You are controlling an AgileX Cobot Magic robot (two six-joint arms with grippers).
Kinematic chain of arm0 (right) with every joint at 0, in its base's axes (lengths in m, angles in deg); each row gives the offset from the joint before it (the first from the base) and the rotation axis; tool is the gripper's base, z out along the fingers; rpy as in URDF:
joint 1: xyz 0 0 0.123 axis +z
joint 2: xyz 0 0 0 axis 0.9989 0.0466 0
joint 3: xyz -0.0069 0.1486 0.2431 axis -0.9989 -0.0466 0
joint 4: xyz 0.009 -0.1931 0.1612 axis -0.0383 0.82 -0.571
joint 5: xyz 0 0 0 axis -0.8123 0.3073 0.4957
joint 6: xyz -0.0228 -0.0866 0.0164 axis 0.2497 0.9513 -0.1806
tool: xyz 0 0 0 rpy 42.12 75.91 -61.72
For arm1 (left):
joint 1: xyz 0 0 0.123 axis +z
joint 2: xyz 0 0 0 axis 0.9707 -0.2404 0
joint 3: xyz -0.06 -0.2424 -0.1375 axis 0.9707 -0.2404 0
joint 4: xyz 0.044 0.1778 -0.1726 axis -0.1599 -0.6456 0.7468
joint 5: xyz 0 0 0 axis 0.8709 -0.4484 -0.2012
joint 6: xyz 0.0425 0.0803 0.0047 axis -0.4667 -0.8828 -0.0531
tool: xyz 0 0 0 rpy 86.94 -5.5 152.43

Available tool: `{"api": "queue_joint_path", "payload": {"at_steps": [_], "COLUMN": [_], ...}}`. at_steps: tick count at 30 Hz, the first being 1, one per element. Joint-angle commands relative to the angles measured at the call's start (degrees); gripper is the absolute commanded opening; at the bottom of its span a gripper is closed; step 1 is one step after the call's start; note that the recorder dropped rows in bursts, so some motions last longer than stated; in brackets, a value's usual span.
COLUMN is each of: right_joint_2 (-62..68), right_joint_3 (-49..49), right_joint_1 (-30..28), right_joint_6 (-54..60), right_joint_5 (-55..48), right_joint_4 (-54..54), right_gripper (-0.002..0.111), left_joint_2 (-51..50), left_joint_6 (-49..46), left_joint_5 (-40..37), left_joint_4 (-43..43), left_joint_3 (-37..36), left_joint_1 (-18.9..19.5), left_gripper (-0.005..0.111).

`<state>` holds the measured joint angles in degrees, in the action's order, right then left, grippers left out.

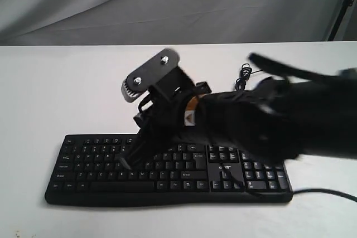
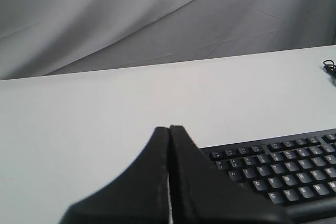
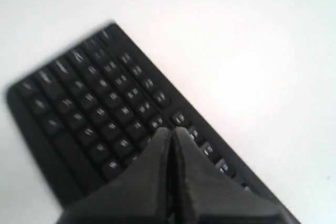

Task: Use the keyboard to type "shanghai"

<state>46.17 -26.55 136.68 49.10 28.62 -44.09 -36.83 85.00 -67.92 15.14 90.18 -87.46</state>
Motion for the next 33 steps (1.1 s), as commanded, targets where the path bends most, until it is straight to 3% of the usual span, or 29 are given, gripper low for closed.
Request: {"api": "queue_joint_path", "payload": {"at_steps": [1,4,10,23,26,33], "right_joint_2": [-23.88,-37.26,-48.85,-54.48,-57.34,-73.34], "right_joint_3": [-11.71,-18.60,-25.21,-31.06,-32.87,-37.71], "right_joint_1": [5.80,8.27,8.27,6.52,1.58,-18.75], "right_joint_6": [-1.22,-2.09,-1.94,-1.94,-1.94,-2.18], "right_joint_5": [-0.74,-6.24,-7.94,-7.45,-6.50,-3.45], "right_joint_4": [-0.06,-1.61,0.10,0.26,0.26,-1.21], "right_gripper": [0.000,0.000,0.000,0.000,0.000,0.000], "left_joint_2": [0.20,0.20,0.20,0.20,0.20,0.20], "left_joint_6": [0.16,0.16,0.16,0.16,0.16,0.16], "left_joint_5": [0.27,0.27,0.27,0.27,0.27,0.27], "left_joint_4": [-0.04,-0.04,-0.04,-0.04,-0.04,-0.04], "left_joint_3": [-0.25,-0.25,-0.25,-0.25,-0.25,-0.25], "left_joint_1": [-0.23,-0.23,-0.23,-0.23,-0.23,-0.23], "left_gripper": [0.000,0.000,0.000,0.000,0.000,0.000]}}
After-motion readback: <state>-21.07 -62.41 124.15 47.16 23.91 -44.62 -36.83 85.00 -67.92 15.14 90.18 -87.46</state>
